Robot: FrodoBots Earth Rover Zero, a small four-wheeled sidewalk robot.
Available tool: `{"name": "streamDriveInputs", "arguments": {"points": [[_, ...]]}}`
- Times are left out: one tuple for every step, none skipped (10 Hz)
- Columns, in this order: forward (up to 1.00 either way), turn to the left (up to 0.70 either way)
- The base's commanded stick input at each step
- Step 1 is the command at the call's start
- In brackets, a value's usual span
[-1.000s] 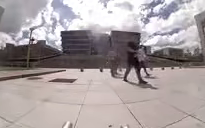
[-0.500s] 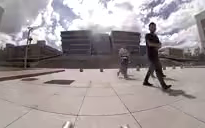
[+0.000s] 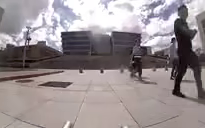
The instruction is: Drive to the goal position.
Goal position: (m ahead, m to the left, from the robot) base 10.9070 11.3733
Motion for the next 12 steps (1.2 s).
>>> {"name": "streamDriveInputs", "arguments": {"points": [[0.70, 0.23], [0.70, 0.29], [0.70, 0.19], [0.70, 0.00], [0.70, 0.00], [0.70, 0.00], [0.70, 0.00], [0.70, 0.00], [0.70, 0.00], [0.70, 0.00], [0.70, 0.00], [0.70, 0.00]]}}
